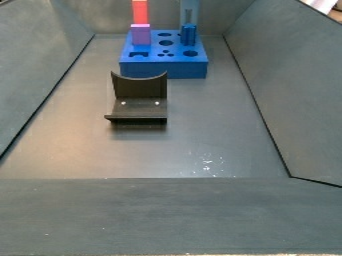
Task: Pick up the square-circle object. Move up. Place the square-circle object on the fixture. Regrasp the square-circle object. Rotate the square-circle object. Move to above the board. Insert the square-circle object.
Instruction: Insert the square-circle object.
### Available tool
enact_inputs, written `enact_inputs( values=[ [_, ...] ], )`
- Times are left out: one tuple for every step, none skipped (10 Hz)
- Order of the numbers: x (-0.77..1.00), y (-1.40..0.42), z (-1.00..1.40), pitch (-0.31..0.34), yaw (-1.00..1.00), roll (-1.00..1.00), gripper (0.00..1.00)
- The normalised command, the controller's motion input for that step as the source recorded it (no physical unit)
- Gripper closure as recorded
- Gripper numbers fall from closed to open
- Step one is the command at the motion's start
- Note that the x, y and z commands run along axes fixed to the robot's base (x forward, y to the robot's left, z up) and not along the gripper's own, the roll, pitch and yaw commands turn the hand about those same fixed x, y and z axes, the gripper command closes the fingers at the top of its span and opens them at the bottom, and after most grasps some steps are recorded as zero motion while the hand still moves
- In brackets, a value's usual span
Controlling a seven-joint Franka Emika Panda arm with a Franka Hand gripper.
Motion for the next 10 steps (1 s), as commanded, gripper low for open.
enact_inputs(
  values=[
    [0.10,0.00,-0.37,-0.074,-0.09,0.17,1.00],
    [0.06,0.00,-0.35,-0.056,-0.08,0.16,1.00],
    [0.05,0.00,-0.33,-0.054,-0.09,0.13,1.00],
    [0.00,0.00,-0.37,-0.080,-0.07,0.14,1.00],
    [0.00,-0.04,-0.52,-0.139,-0.04,0.15,1.00],
    [0.05,-0.05,-0.52,-0.124,-0.04,0.11,1.00],
    [0.01,-0.05,-0.51,-0.119,-0.03,0.15,1.00],
    [0.09,0.00,-0.58,-0.110,0.00,0.16,1.00],
    [0.13,0.00,-0.65,-0.121,0.00,0.15,1.00],
    [0.14,0.00,-0.64,-0.106,-0.01,0.13,1.00]
  ],
)
